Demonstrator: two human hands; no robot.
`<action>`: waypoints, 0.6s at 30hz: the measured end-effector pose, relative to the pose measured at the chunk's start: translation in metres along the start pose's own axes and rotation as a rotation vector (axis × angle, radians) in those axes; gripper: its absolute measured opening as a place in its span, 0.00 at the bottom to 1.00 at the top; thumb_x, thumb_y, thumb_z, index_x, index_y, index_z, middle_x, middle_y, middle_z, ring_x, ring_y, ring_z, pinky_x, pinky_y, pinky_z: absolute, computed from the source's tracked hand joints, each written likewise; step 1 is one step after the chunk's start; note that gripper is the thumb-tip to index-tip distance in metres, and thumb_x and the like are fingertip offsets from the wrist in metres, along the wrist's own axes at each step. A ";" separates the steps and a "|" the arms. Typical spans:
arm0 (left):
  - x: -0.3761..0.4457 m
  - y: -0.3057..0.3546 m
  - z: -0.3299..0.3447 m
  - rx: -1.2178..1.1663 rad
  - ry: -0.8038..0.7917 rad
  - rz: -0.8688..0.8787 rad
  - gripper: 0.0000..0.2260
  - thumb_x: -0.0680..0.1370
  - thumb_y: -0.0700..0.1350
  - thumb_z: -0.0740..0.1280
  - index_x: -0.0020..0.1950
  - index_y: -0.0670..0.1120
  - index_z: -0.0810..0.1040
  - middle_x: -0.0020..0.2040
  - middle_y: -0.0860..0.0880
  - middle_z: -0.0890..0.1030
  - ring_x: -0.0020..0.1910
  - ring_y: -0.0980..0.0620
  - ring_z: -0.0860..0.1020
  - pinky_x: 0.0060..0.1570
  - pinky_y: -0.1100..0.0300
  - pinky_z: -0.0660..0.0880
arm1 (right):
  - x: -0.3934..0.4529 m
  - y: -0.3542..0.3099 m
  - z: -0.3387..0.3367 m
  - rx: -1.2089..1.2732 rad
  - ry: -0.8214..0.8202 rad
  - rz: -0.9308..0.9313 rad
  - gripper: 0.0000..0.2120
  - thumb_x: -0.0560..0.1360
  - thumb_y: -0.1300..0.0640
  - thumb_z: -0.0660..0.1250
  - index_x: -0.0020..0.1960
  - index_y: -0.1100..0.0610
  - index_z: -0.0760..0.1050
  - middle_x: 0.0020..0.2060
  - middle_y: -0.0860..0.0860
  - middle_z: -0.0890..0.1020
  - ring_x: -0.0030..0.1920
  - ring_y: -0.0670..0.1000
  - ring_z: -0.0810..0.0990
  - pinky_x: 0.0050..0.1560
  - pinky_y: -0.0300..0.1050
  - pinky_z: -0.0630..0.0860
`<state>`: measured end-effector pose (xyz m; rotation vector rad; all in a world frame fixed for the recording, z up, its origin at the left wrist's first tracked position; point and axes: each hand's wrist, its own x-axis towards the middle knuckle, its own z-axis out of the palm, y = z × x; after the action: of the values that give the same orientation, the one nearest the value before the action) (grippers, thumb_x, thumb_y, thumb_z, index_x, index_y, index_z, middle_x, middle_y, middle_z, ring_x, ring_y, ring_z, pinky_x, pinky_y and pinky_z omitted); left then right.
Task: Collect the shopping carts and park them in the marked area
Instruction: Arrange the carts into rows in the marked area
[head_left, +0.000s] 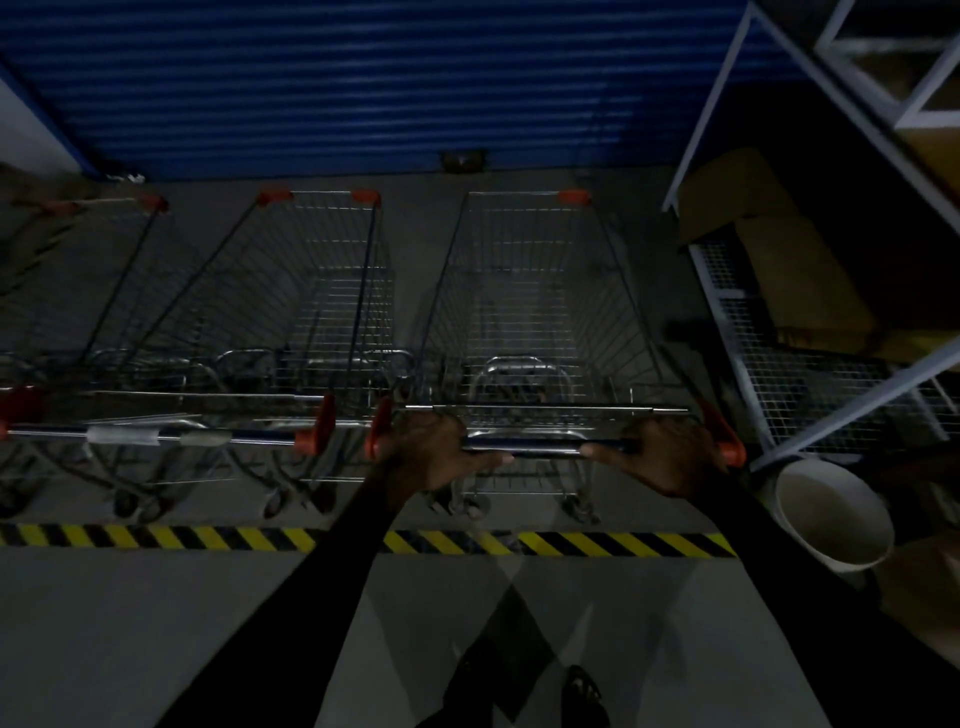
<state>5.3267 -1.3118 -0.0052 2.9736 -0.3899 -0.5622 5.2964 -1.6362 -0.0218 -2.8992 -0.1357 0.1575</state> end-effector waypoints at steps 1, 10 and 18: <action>-0.001 0.000 -0.001 0.018 0.004 -0.008 0.43 0.65 0.89 0.50 0.35 0.50 0.80 0.31 0.54 0.79 0.37 0.53 0.81 0.56 0.48 0.77 | -0.001 -0.002 -0.002 -0.001 -0.029 0.014 0.41 0.63 0.11 0.48 0.53 0.35 0.85 0.53 0.45 0.88 0.60 0.50 0.84 0.58 0.45 0.76; -0.004 -0.002 0.009 -0.040 -0.019 0.008 0.43 0.65 0.89 0.51 0.42 0.51 0.82 0.35 0.54 0.81 0.38 0.55 0.81 0.47 0.56 0.77 | -0.008 0.008 0.011 -0.065 0.051 -0.007 0.36 0.66 0.12 0.50 0.55 0.32 0.83 0.51 0.42 0.88 0.57 0.46 0.85 0.58 0.44 0.80; 0.000 -0.002 0.014 -0.039 0.013 0.043 0.47 0.61 0.91 0.48 0.39 0.51 0.82 0.31 0.54 0.82 0.33 0.57 0.81 0.49 0.55 0.80 | -0.011 0.008 0.000 0.037 -0.045 0.033 0.32 0.66 0.12 0.52 0.33 0.37 0.79 0.23 0.43 0.76 0.31 0.38 0.76 0.39 0.43 0.74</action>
<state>5.3221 -1.3100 -0.0186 2.9229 -0.4351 -0.5400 5.2861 -1.6451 -0.0229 -2.8635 -0.0924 0.2283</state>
